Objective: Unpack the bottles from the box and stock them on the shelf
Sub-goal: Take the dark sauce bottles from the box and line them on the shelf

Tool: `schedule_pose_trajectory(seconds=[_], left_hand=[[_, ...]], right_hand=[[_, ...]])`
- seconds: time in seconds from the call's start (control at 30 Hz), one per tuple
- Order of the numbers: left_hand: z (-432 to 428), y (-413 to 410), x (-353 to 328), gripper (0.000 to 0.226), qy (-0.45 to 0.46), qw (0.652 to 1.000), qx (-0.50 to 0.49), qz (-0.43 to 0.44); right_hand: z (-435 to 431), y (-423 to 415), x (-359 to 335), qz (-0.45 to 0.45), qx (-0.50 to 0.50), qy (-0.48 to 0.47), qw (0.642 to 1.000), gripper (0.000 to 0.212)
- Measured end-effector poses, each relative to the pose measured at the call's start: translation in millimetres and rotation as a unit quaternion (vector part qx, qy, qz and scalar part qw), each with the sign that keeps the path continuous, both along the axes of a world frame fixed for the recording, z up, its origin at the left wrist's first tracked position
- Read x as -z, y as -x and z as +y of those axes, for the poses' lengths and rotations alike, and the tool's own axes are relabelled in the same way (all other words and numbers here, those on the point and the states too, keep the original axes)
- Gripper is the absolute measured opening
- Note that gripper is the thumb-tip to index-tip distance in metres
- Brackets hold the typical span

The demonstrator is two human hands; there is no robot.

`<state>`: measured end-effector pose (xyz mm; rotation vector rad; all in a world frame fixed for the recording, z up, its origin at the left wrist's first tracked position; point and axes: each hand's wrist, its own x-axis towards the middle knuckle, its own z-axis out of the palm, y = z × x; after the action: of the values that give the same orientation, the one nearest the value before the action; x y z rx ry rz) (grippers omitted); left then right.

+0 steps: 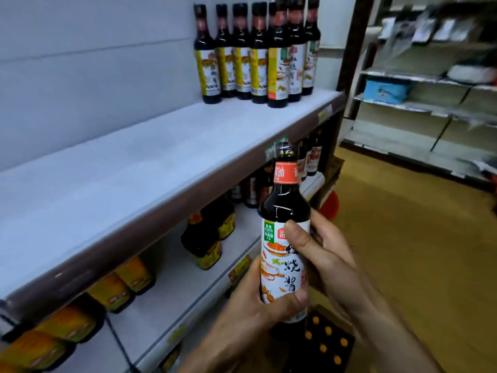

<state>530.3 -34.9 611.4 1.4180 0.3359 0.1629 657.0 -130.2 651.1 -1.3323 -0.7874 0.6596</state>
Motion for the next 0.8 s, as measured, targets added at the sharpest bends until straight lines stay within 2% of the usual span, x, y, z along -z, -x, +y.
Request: schedule_pose_trajectory(seconds=[0.1,0.43,0.7,0.8], left_hand=[[21,12,-29,0.061,-0.009,0.999,-0.017,-0.033],[108,62,-93,0.054,-0.165,0.978,-0.094,-0.086],[153,123,-115,0.053,-0.172,0.964,-0.177,-0.099],[168,147,-125,0.062,-0.195,0.953,-0.216,-0.086]], right_hand=[[27,10,-27,-0.033,0.004,-0.021,0.999,0.039],[113,61,-109,-0.123,-0.046,-0.079,0.988,0.04],[179,112,-134,-0.139,-0.117,-0.123,0.976,0.043],[203,132,-143,-0.149,-0.153,-0.136,0.967,0.041]])
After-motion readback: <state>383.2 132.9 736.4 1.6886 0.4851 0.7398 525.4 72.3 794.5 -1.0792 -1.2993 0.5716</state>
